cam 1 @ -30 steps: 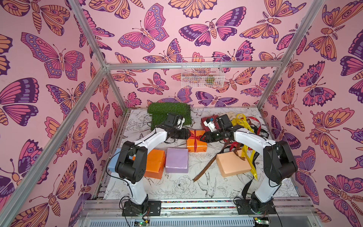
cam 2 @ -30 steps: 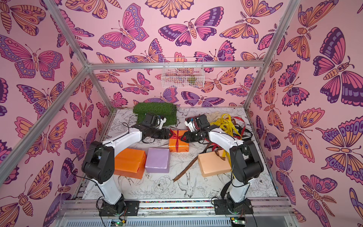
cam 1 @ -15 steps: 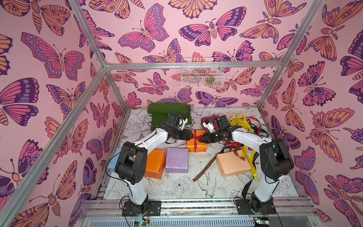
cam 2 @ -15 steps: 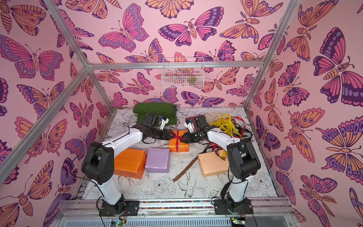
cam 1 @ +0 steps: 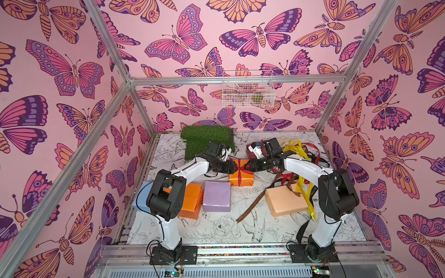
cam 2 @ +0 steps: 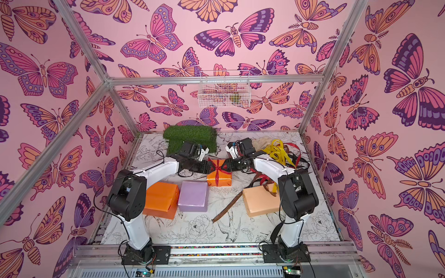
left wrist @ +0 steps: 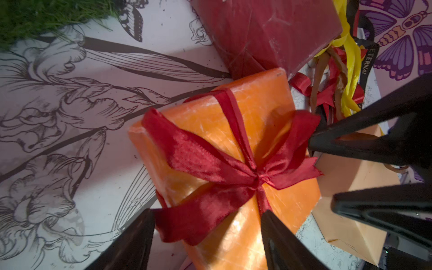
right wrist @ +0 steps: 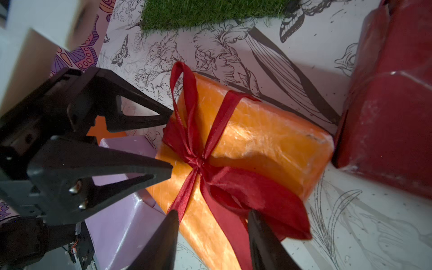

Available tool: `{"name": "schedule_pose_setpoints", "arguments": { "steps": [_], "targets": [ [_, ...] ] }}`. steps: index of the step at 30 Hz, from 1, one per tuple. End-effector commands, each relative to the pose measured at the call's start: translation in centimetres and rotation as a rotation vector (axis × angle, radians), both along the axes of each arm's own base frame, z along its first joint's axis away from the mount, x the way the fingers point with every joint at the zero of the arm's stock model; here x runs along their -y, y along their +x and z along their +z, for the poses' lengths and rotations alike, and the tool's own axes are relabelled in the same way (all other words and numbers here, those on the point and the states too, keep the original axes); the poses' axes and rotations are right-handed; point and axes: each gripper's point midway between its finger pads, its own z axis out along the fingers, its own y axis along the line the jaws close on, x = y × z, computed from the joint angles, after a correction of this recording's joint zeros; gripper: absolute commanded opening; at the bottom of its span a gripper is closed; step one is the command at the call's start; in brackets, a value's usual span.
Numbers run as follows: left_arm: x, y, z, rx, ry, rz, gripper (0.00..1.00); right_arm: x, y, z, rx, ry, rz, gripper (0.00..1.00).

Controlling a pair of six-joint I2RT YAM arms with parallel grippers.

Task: Untie the ribbon bows on the gift boxes
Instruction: Untie the ribbon from the gift box.

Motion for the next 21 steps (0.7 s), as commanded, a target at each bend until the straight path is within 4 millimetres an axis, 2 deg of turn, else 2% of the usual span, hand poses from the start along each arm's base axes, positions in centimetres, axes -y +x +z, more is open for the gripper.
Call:
{"name": "schedule_pose_setpoints", "arguments": {
  "steps": [1, 5, 10, 16, 21],
  "targets": [
    [-1.4, 0.5, 1.0, 0.049, 0.029, 0.028, 0.73, -0.2, -0.6, 1.6, 0.026, 0.015, 0.012, 0.49],
    [-1.9, 0.5, 0.9, 0.037, 0.012, 0.032, 0.70, 0.9, -1.9, 2.1, 0.035, -0.015, -0.017, 0.49],
    [-2.7, 0.4, 0.3, -0.005, -0.022, 0.040, 0.61, 2.9, -3.2, 1.0, 0.015, -0.078, -0.089, 0.47],
    [-2.5, 0.4, -0.3, -0.038, -0.089, 0.025, 0.62, 3.1, -4.4, -0.9, -0.024, -0.070, -0.092, 0.46],
    [-1.7, 0.3, -0.4, -0.070, -0.197, -0.004, 0.62, 2.8, -4.7, -1.7, -0.040, -0.041, -0.091, 0.46]
  ]
}}
